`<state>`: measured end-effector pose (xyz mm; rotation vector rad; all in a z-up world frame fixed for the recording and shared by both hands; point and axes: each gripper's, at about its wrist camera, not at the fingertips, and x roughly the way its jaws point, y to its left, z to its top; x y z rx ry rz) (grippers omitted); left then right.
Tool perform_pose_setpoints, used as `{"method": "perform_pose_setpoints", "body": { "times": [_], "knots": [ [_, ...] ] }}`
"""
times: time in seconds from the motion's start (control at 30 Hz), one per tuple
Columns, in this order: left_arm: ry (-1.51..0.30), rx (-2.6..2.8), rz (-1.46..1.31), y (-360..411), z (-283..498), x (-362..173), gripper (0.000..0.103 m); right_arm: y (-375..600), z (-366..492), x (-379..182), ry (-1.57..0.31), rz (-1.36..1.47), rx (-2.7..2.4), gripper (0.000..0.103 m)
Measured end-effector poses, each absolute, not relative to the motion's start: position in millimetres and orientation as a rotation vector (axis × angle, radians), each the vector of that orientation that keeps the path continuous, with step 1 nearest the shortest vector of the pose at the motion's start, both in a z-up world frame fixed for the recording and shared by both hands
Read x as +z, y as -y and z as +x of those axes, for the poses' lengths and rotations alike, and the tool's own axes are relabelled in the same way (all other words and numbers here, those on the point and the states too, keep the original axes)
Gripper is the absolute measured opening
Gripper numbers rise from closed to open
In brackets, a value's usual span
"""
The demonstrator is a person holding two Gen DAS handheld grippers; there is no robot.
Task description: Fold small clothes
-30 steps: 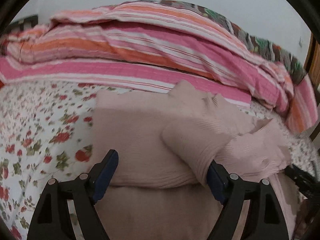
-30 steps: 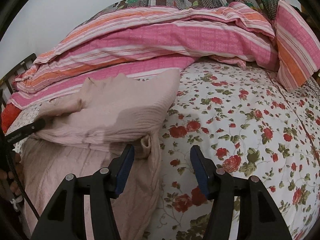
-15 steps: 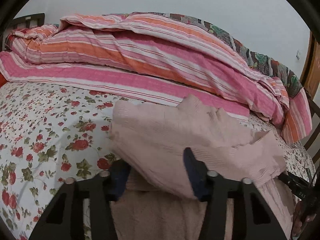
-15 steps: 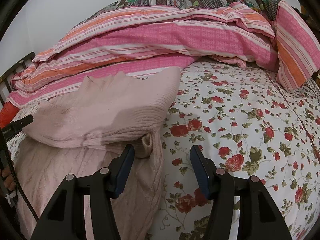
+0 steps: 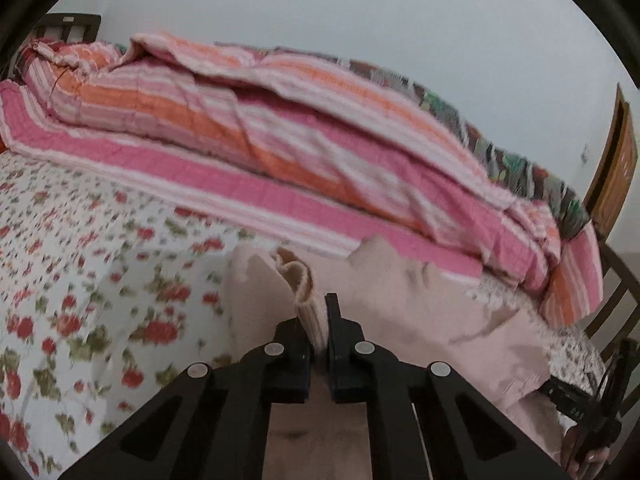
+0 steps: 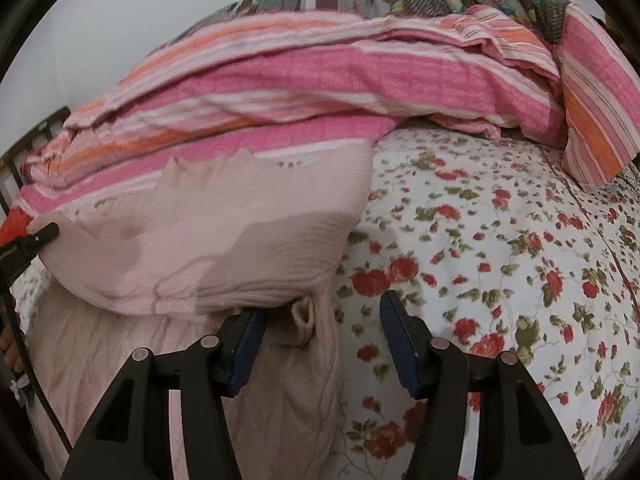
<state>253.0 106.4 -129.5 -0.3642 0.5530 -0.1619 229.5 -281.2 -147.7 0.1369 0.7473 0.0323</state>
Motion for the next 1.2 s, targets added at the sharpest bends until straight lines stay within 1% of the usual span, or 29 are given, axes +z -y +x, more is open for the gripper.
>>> {"method": "perform_pose_setpoints", "body": {
  "times": [0.1, 0.23, 0.27, 0.33, 0.4, 0.43, 0.5, 0.6, 0.67, 0.73, 0.8, 0.83, 0.93, 1.03, 1.1, 1.13, 1.2],
  "knots": [
    [-0.497, -0.193, -0.365, -100.1, 253.9, -121.0, 0.006, 289.8, 226.4, -141.9, -0.705, 0.167, -0.012, 0.049],
    [-0.46, -0.233, -0.321, -85.7, 254.8, -113.7, 0.006, 304.6, 226.5, -145.6, -0.719, 0.219, -0.074, 0.049],
    [-0.47, -0.215, -0.286, -81.5, 255.4, -114.5, 0.006, 305.4, 227.3, -146.9, -0.731, 0.22, -0.08, 0.05],
    [-0.532, -0.149, -0.228, -75.9, 261.0, -122.4, 0.006, 302.5, 229.4, -150.5, -0.766, 0.192, -0.079, 0.055],
    [-0.623, -0.126, -0.24, -80.3, 270.2, -134.2, 0.007, 298.4, 228.6, -151.1, -0.782, 0.166, -0.056, 0.055],
    [-0.667, -0.112, -0.255, -84.7, 273.7, -139.2, 0.01, 296.5, 225.5, -149.2, -0.777, 0.163, -0.033, 0.055],
    [-0.741, -0.101, -0.295, -94.8, 279.1, -148.4, 0.011, 293.4, 219.8, -144.3, -0.767, 0.16, 0.022, 0.055],
    [-0.762, -0.134, -0.385, -111.0, 277.7, -156.4, 0.012, 286.0, 206.6, -129.8, -0.71, 0.143, 0.107, 0.055],
    [-0.77, -0.15, -0.41, -116.5, 277.8, -157.6, 0.012, 282.2, 200.0, -120.7, -0.666, 0.143, 0.147, 0.059],
    [-0.765, -0.153, -0.417, -118.0, 276.2, -158.3, 0.012, 280.5, 194.7, -111.8, -0.617, 0.157, 0.168, 0.066],
    [-0.759, -0.145, -0.41, -117.4, 274.8, -157.0, 0.014, 280.4, 197.2, -110.2, -0.607, 0.167, 0.159, 0.066],
    [-0.754, -0.142, -0.404, -116.5, 273.8, -156.6, 0.016, 280.0, 201.6, -112.5, -0.622, 0.162, 0.14, 0.066],
    [-0.744, -0.133, -0.389, -112.1, 275.9, -154.6, 0.016, 280.2, 216.8, -126.3, -0.689, 0.153, 0.079, 0.066],
    [-0.731, -0.135, -0.398, -113.7, 279.0, -152.8, 0.02, 282.4, 234.4, -140.2, -0.764, 0.163, 0.051, 0.064],
    [-0.694, -0.143, -0.411, -114.3, 278.6, -152.1, 0.018, 283.8, 243.4, -146.2, -0.8, 0.179, 0.044, 0.062],
    [-0.674, -0.158, -0.416, -114.1, 278.9, -150.7, 0.005, 284.6, 246.0, -147.6, -0.808, 0.188, 0.047, 0.059],
    [-0.621, -0.191, -0.426, -113.6, 277.8, -143.8, 0.005, 285.7, 246.4, -145.9, -0.798, 0.202, 0.061, 0.057]
  ]
}}
